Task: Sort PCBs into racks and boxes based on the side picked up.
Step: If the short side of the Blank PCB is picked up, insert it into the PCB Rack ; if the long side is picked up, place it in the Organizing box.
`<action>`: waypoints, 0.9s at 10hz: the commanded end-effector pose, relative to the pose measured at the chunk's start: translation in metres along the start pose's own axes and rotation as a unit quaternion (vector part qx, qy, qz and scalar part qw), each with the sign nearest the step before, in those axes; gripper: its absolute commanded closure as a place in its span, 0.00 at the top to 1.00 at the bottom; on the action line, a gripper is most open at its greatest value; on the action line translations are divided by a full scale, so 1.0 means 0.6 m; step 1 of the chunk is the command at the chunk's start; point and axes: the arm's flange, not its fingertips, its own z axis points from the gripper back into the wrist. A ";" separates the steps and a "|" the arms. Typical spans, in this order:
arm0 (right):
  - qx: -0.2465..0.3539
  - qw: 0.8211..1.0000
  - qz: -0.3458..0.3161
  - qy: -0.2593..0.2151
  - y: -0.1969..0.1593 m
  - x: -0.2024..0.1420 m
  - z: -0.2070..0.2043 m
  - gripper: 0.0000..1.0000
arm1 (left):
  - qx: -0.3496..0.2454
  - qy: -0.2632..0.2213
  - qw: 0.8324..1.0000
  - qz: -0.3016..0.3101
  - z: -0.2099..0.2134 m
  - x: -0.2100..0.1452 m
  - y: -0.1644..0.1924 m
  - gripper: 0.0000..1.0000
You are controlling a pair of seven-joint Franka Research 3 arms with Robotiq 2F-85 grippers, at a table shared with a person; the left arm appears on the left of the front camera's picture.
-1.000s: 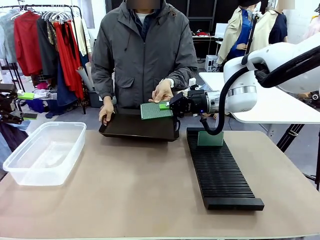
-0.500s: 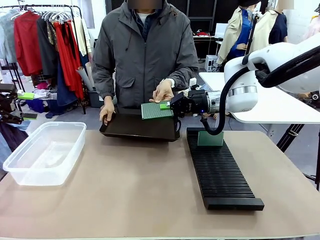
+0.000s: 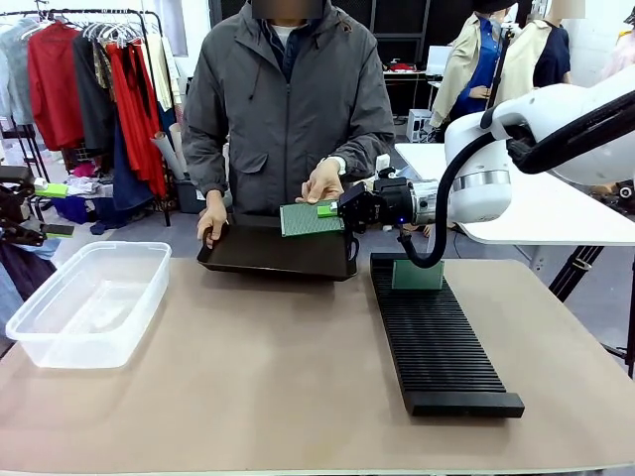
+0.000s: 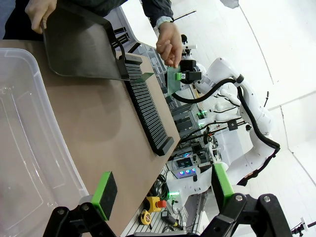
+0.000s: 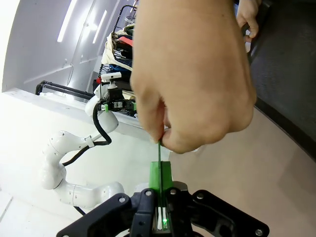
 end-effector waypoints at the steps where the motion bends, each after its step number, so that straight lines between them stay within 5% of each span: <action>1: 0.001 1.000 0.002 0.001 0.002 0.000 -0.004 0.00 | 0.001 0.000 1.000 0.005 0.001 0.000 -0.003 1.00; 9: 0.001 1.000 0.002 0.001 0.002 0.000 -0.004 0.00 | 0.001 0.000 1.000 0.005 0.001 0.000 -0.003 1.00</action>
